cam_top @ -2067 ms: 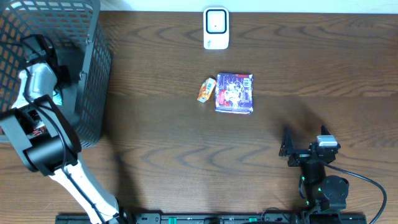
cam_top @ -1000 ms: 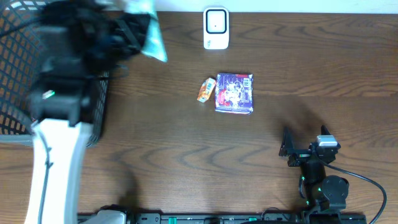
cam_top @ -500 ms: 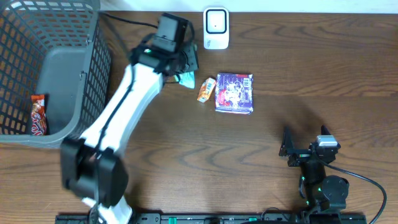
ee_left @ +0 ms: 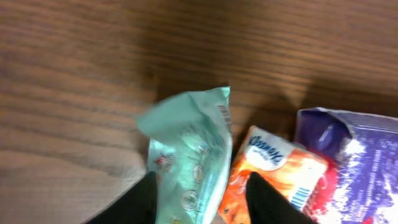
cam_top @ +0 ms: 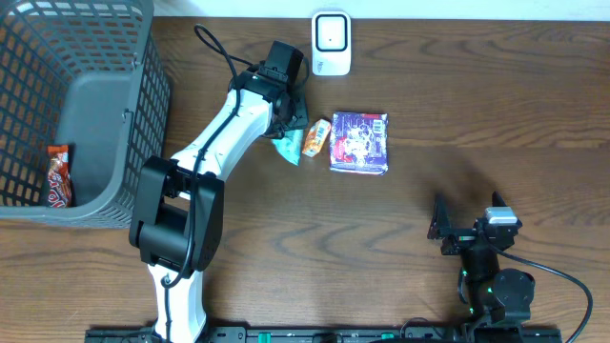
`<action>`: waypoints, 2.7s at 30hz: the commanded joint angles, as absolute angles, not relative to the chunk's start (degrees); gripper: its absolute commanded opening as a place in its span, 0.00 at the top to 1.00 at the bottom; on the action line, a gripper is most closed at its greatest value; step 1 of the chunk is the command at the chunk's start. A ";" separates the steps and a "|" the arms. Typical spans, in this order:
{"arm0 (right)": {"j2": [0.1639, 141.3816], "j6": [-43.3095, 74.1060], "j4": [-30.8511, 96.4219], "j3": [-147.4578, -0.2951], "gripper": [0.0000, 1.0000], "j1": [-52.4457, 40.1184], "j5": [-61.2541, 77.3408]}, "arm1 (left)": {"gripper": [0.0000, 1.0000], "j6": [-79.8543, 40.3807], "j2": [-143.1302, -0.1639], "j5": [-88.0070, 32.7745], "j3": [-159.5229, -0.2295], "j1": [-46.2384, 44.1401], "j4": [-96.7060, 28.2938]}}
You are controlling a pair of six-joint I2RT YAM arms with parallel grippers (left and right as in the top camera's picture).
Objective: Scan the item barcode
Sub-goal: 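Carry the green package to the scanner and release it, then move the left gripper back into the basket toward the red package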
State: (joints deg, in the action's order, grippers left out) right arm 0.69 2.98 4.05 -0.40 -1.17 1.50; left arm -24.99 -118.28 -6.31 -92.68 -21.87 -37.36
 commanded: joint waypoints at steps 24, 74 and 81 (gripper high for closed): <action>0.38 3.57 4.29 -0.32 0.01 -0.32 1.19 | 0.17 -7.49 -88.97 11.33 -103.46 9.47 -37.12; 0.38 3.57 4.29 -0.32 0.01 -0.32 1.19 | 0.53 22.37 -111.07 11.42 -67.88 33.26 -20.49; 0.38 3.57 4.27 -0.32 0.01 -0.32 1.19 | 0.92 21.19 -112.55 11.35 -67.90 33.23 -20.43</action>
State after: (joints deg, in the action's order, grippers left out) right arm 0.69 2.98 4.05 -0.40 -1.17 1.50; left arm 21.89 -109.75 12.45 -68.62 32.86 -19.49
